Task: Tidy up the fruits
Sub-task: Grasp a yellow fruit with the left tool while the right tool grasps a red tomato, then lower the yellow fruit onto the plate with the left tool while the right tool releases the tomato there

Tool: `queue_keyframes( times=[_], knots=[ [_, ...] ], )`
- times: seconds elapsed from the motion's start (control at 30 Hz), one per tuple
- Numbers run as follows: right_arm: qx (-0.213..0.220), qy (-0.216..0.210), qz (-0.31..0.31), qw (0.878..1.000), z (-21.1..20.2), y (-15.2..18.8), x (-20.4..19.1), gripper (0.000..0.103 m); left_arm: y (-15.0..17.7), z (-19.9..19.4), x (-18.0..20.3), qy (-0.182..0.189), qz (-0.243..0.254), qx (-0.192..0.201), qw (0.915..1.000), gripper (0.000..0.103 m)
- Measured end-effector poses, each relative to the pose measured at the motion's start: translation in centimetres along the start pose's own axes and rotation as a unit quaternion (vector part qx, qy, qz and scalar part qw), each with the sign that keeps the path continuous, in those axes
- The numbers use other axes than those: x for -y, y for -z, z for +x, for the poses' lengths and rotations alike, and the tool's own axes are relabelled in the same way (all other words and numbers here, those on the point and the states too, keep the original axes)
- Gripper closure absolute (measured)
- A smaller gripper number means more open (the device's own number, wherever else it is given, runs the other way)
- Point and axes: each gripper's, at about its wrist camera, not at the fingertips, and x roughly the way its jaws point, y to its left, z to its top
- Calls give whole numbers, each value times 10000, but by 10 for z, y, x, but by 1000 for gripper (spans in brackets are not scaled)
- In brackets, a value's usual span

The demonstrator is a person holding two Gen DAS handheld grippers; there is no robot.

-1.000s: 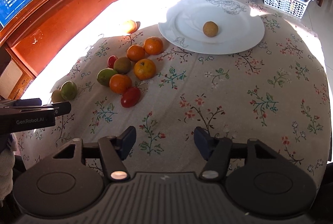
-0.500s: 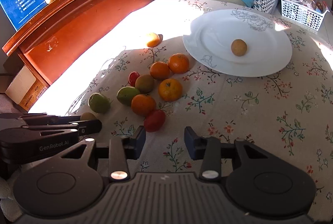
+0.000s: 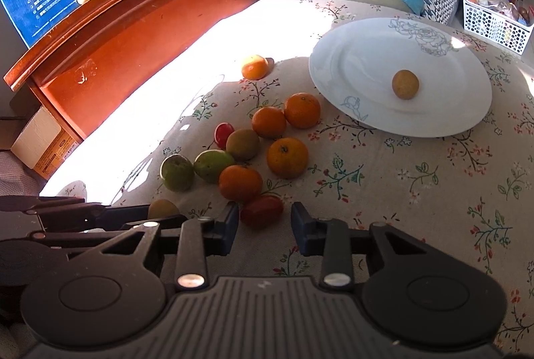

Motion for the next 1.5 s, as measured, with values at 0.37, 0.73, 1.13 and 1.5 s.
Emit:
queue_keyframes(
  times=[0.37, 0.73, 1.13, 1.5],
  knots=[
    [40, 87, 55, 9999, -8, -1, 3, 75, -3, -5, 5, 137, -121, 79, 9998, 78],
    [188, 168, 172, 9995, -38, -33, 33, 75, -44, -14, 35, 426, 488, 284, 9975, 78],
    [505, 435, 504, 9965, -39, -80, 81, 75, -103, 1, 56, 1004, 735, 388, 9915, 78],
    [295, 573, 1005, 9929, -19, -84, 112, 75, -133, 41, 80, 1113, 944, 235, 9890, 78]
  ],
)
